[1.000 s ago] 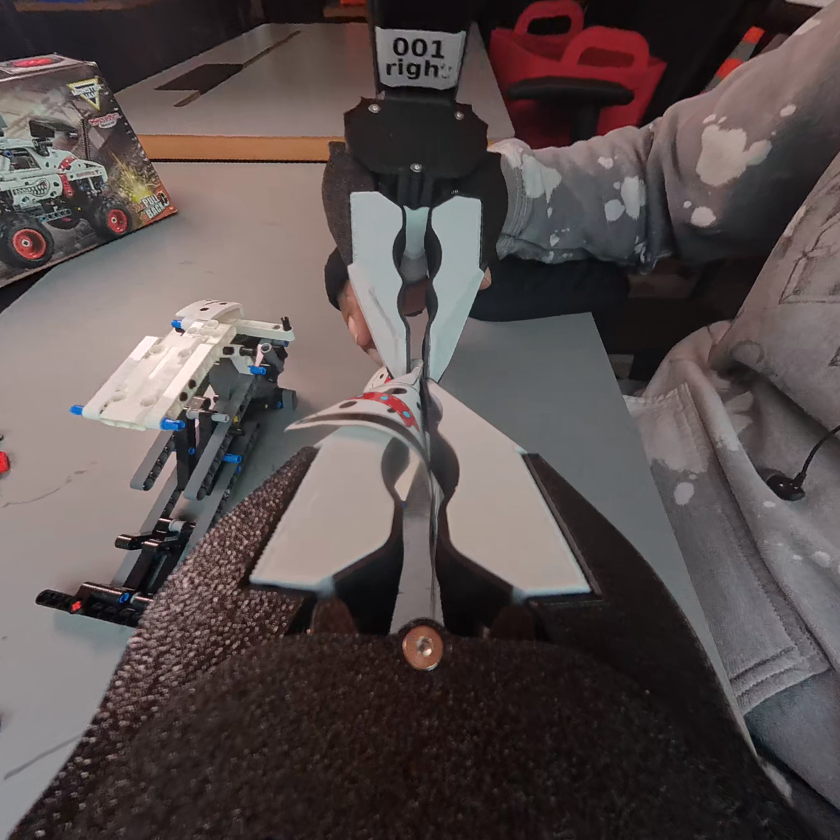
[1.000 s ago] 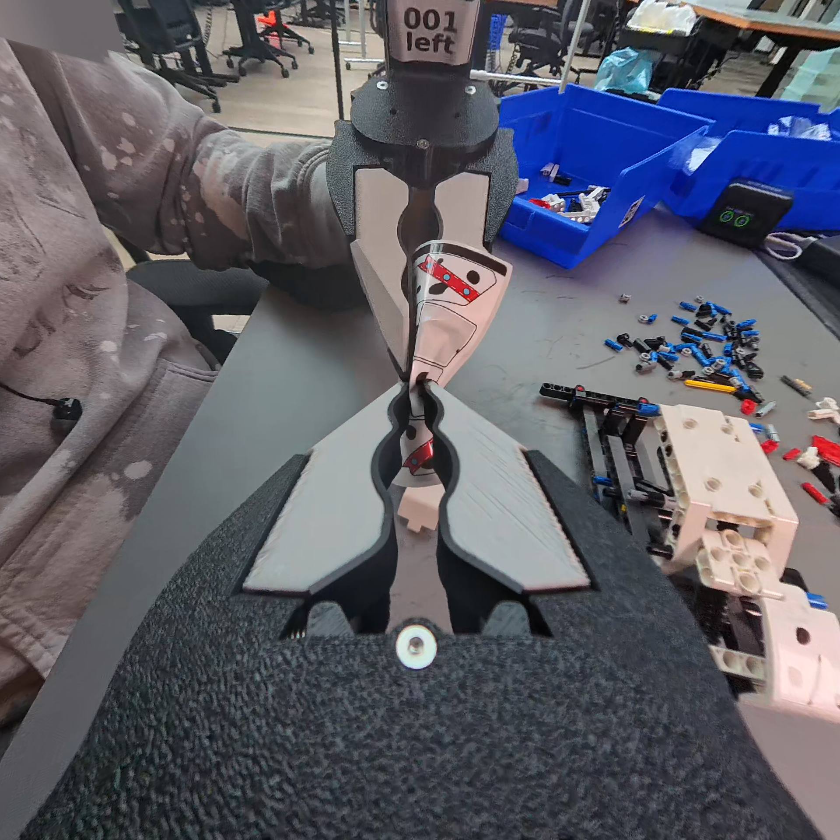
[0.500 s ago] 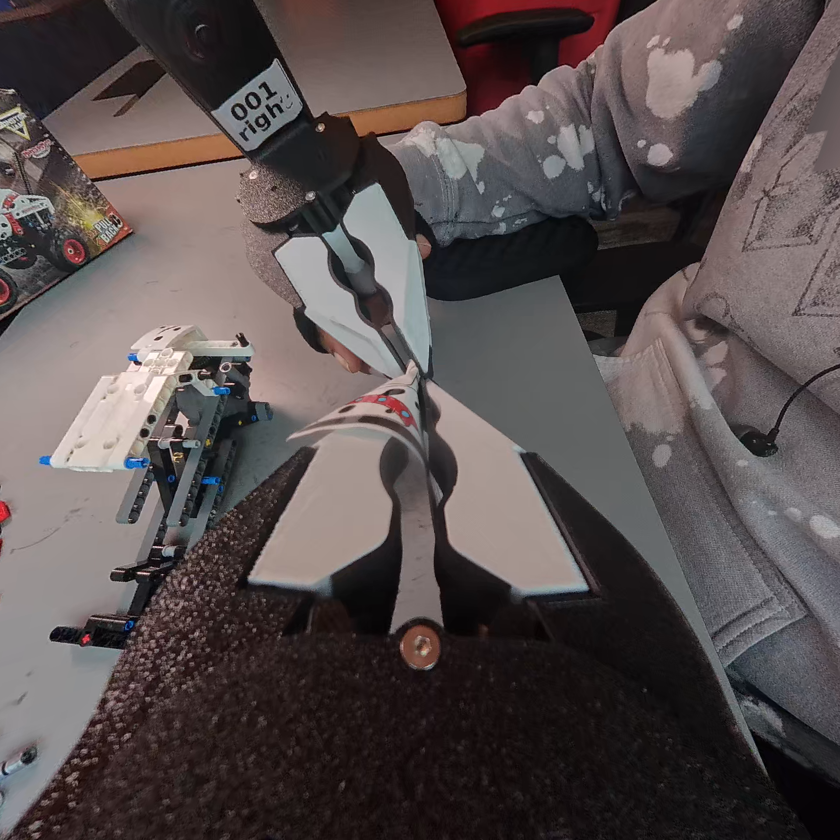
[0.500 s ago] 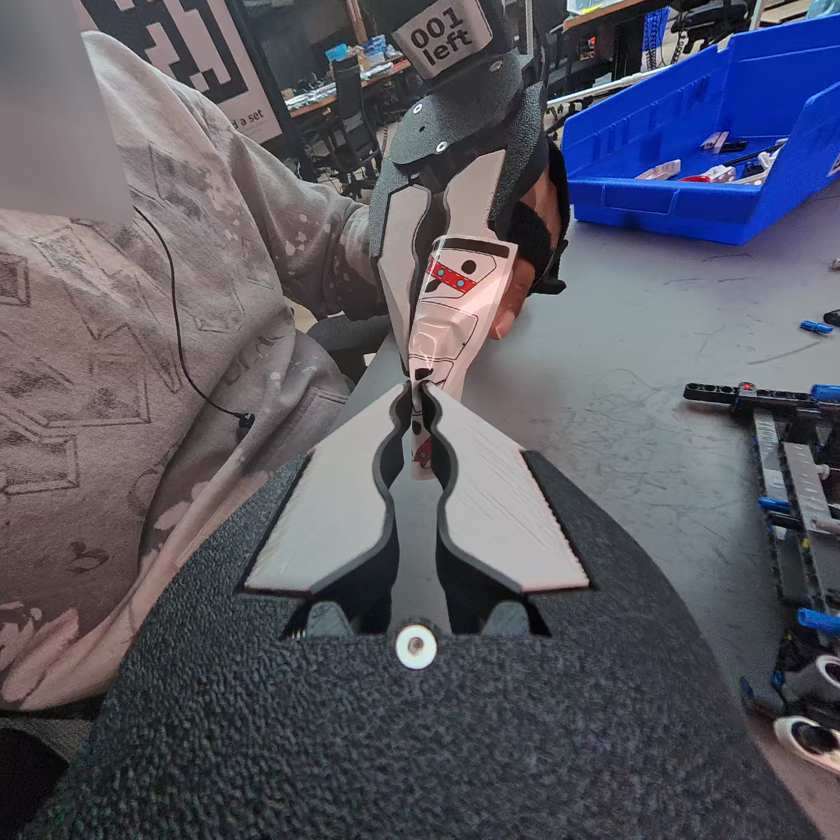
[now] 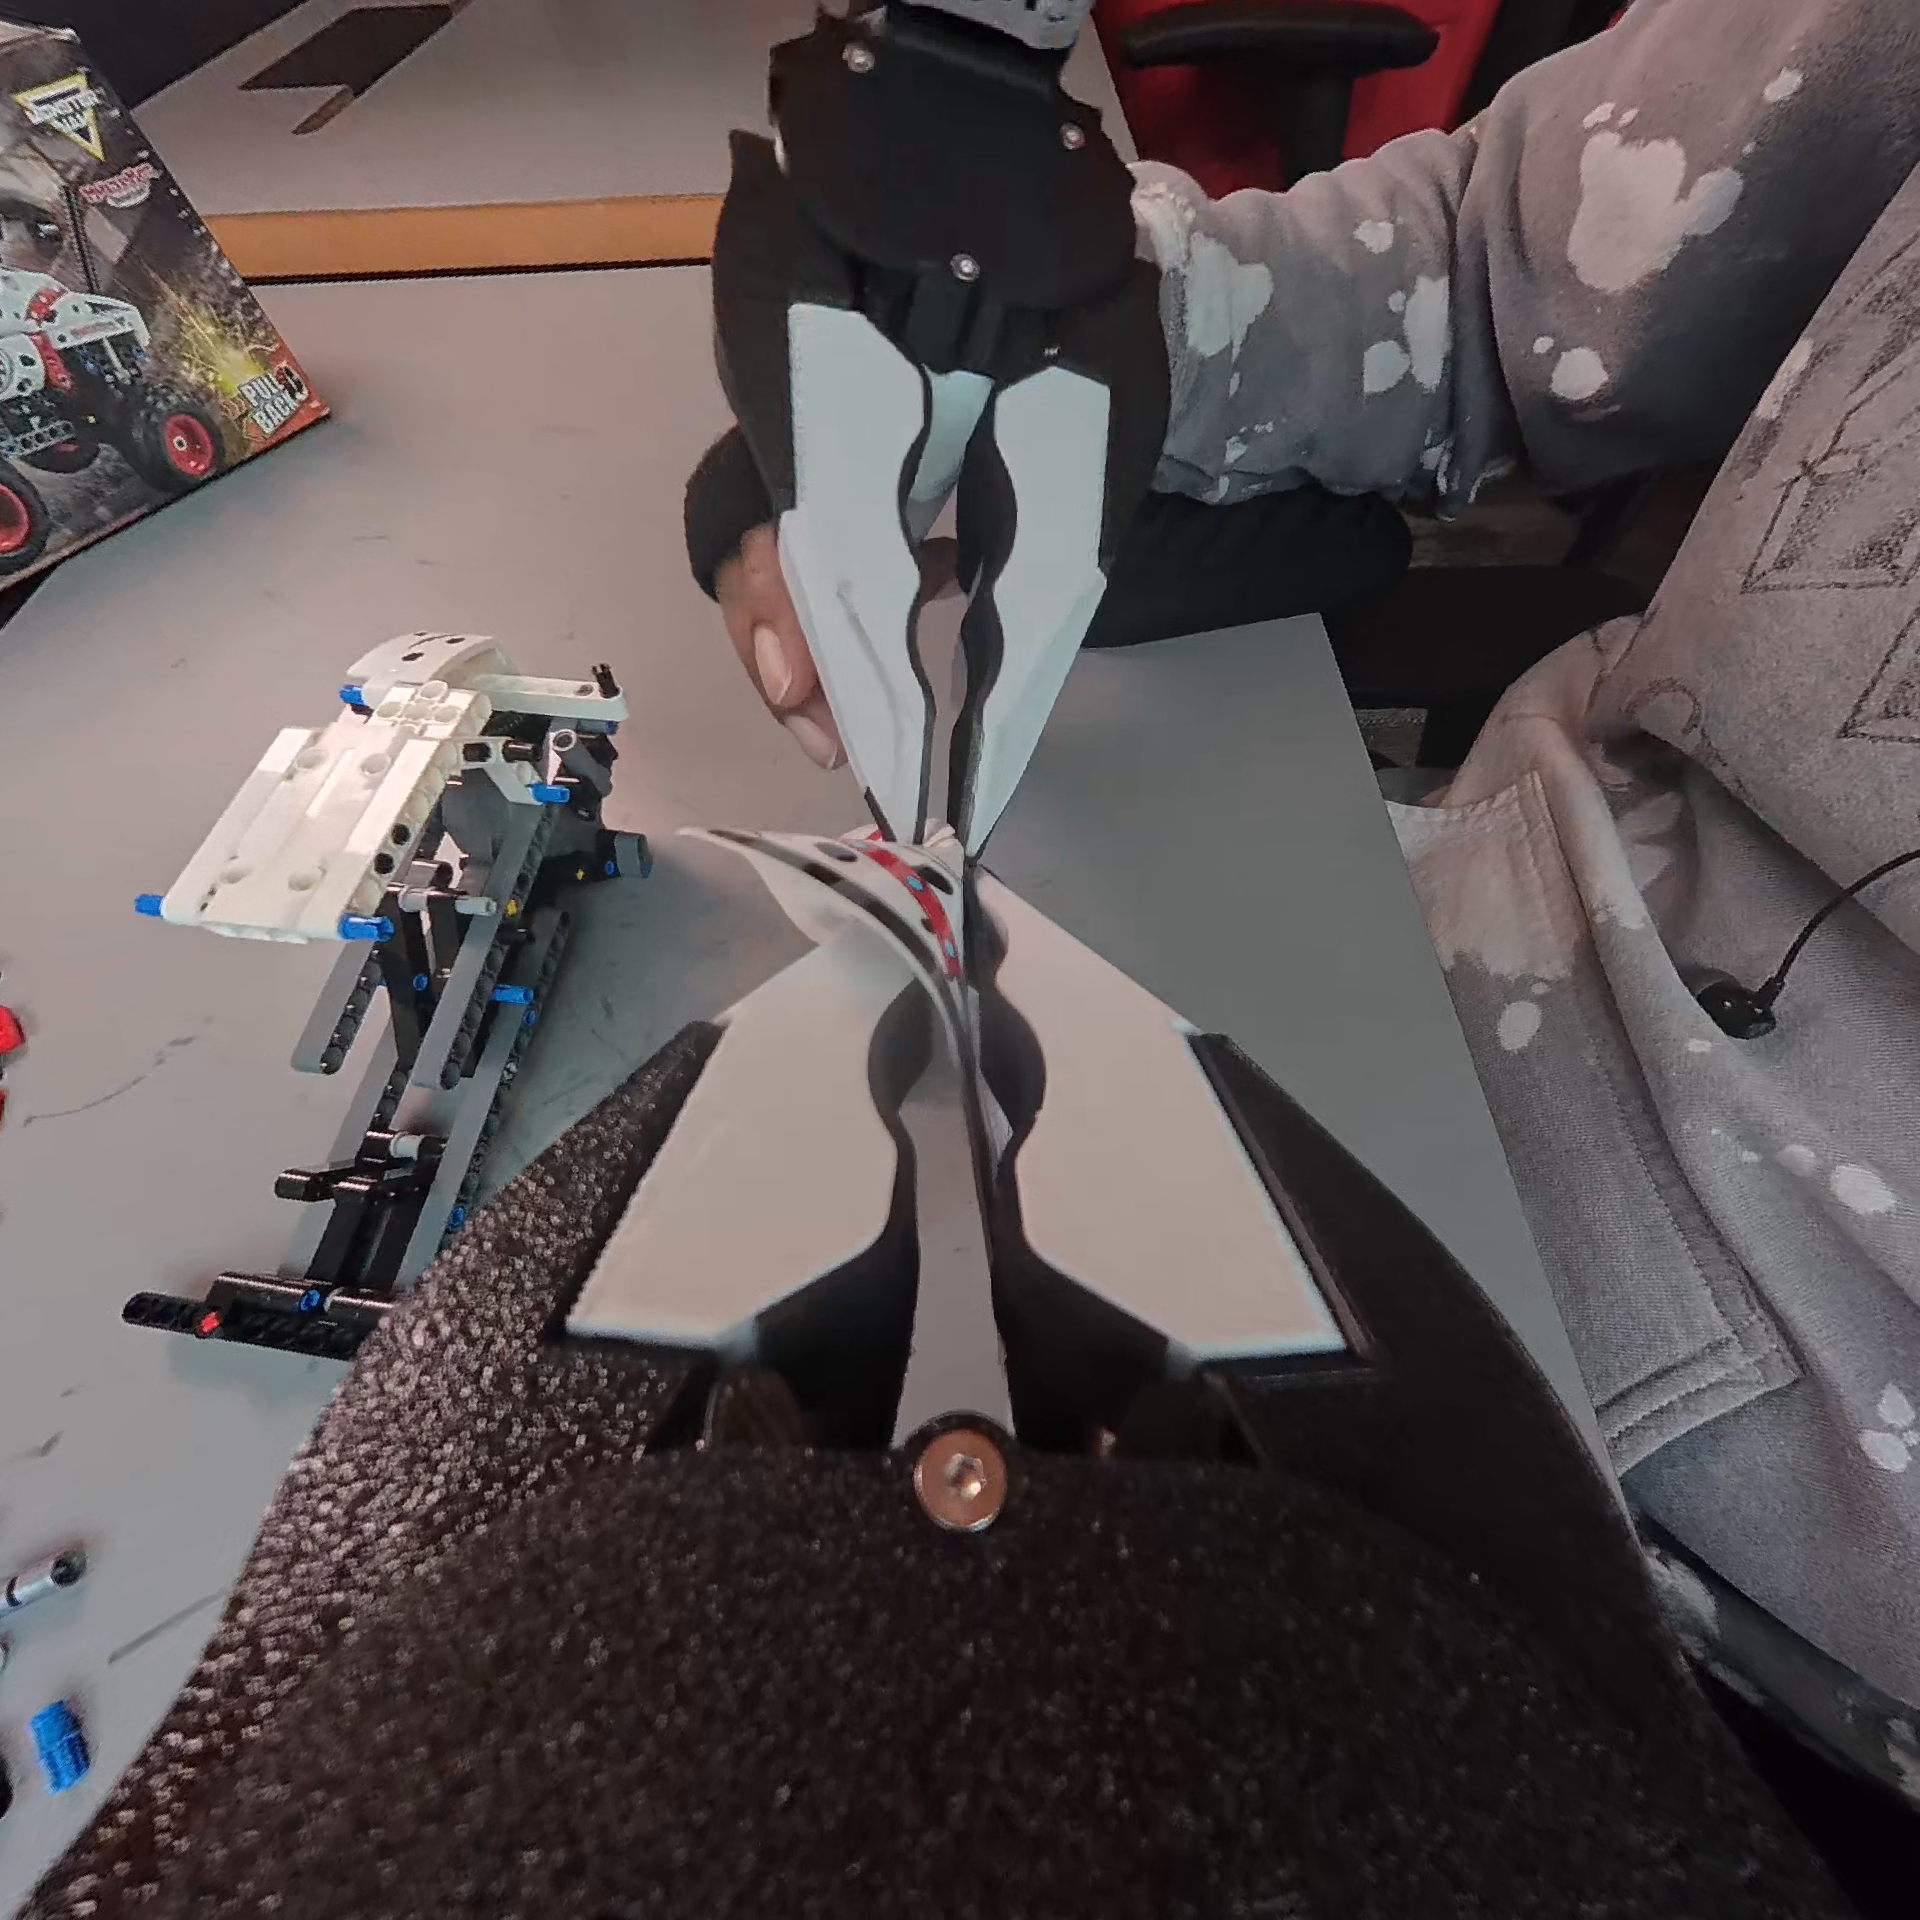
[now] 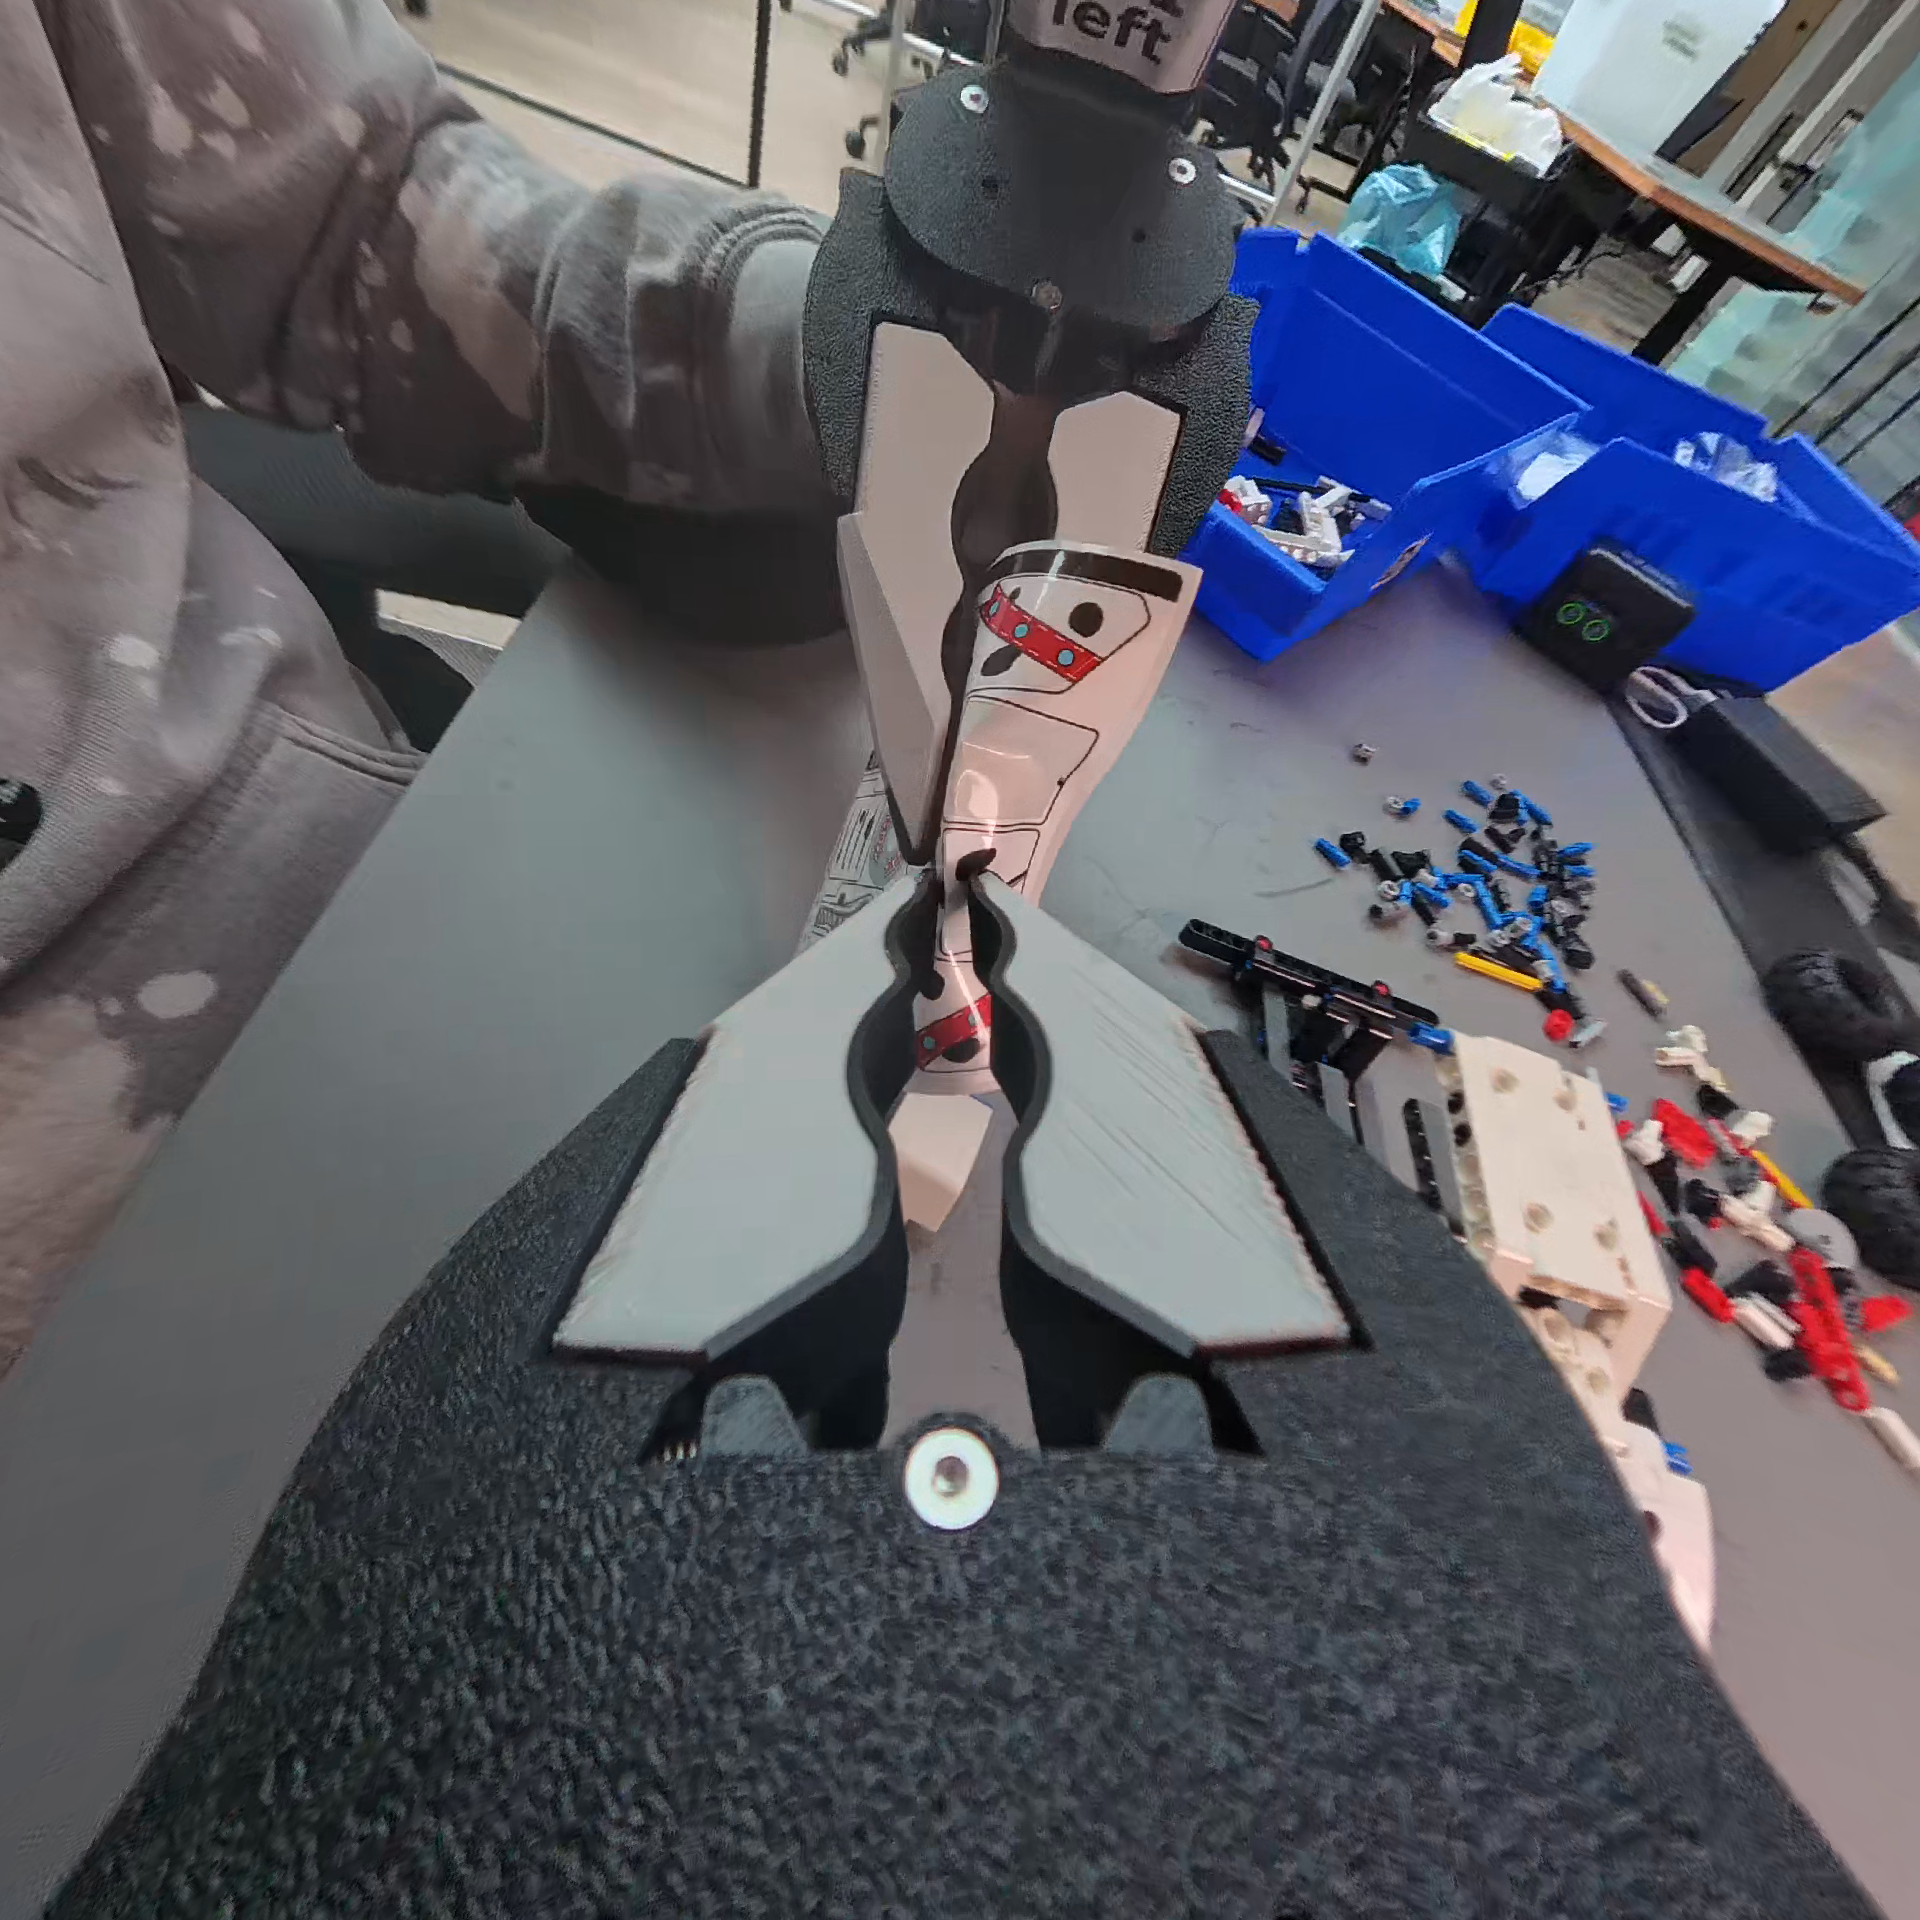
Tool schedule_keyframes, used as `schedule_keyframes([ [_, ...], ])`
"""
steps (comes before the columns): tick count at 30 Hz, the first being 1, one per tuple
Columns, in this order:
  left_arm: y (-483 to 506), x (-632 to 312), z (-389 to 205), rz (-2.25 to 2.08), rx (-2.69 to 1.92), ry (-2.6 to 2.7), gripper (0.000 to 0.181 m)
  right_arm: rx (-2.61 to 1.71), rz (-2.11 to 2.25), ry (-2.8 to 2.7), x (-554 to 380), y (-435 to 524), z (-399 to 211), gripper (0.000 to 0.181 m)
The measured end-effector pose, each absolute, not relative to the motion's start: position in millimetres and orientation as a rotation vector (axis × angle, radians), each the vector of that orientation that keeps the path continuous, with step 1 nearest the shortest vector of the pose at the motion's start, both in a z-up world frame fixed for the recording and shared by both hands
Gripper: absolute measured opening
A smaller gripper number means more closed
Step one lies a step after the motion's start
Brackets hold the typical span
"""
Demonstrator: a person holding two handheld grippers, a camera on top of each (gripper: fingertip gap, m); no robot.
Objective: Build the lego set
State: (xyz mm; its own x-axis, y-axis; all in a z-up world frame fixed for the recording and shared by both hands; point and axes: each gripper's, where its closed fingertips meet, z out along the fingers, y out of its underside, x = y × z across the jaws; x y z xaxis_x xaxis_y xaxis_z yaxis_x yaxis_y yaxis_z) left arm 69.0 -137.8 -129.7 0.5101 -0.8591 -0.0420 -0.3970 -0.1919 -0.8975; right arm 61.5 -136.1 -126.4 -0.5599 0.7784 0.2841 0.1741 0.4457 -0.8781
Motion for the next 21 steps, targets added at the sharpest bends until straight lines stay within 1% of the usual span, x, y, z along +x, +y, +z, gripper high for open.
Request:
schedule_keyframes([
  [4, -133, 64, -131, -0.547, -1.816, 1.052, 0.000, -0.705, 0.850, -2.009, 58, -132, -128, 0.004],
  [7, -132, 63, -131, -0.506, -1.816, 1.068, 0.000, -0.695, 0.795, -2.022, 58, -133, -128, 0.002],
  [9, -133, 65, -128, -0.478, -1.803, 1.081, 0.000, -0.750, 0.898, -2.013, 60, -134, -125, 0.002],
  [14, -132, 62, -131, -0.380, -1.813, 1.116, 0.000, -0.964, 1.444, -1.945, 70, -140, -108, 0.000],
  [15, -136, 66, -131, -0.414, -1.797, 1.132, 0.000, -1.011, 1.461, -1.920, 67, -136, -106, 0.000],
  [16, -139, 69, -127, -0.450, -1.782, 1.126, 0.000, -1.033, 1.365, -1.912, 61, -127, -111, 0.000],
  [18, -139, 68, -125, -0.417, -1.781, 1.130, 0.000, -0.957, 1.280, -1.930, 61, -128, -113, 0.000],
  [21, -138, 66, -122, -0.412, -1.780, 1.113, 0.000, -0.917, 1.262, -1.943, 63, -134, -109, 0.008],
])
